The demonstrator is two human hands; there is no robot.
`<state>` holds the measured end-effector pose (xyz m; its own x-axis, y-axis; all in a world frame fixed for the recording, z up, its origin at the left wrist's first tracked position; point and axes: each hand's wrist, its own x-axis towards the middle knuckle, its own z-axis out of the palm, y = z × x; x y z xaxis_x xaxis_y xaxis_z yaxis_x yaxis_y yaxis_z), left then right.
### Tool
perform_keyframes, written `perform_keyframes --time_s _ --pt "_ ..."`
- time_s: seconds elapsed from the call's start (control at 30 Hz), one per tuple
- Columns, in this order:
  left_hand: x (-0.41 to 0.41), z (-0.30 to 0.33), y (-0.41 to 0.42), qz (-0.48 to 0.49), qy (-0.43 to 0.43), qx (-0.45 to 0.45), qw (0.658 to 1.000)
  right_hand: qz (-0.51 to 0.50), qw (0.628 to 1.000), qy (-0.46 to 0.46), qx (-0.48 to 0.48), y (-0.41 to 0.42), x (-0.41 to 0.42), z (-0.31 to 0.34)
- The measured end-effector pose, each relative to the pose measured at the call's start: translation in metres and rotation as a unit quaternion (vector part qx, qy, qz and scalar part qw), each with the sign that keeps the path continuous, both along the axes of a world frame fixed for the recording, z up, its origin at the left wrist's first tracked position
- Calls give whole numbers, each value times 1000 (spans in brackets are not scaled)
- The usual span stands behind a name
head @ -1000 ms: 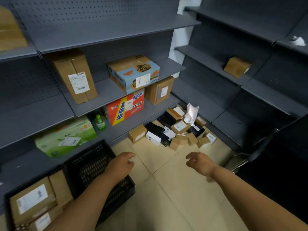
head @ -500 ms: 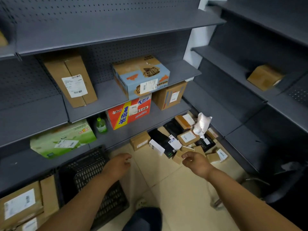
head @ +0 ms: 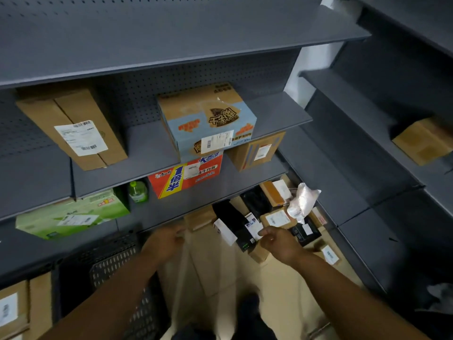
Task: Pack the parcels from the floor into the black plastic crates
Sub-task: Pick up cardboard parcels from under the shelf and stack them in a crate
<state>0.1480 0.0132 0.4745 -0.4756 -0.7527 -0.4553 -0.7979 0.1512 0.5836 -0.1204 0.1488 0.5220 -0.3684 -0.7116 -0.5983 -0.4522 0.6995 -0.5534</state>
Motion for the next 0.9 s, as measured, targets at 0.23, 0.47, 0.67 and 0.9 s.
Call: perform_keyframes --time_s 0.23,0.47,0.67,0.9 --pt "-54 -31 -24 97 -26 19 995 108 994 -12 24 -71 -66 -45" --pt "-106 -80 -46 175 -47 38 983 179 982 -2 56 -141 -118 -107" --pt "-123 -160 -59 213 -50 61 974 188 979 6 80 -185 -124 -190" --pt "-115 -299 -87 223 -66 76 970 159 983 -12 93 -230 -97 -327"
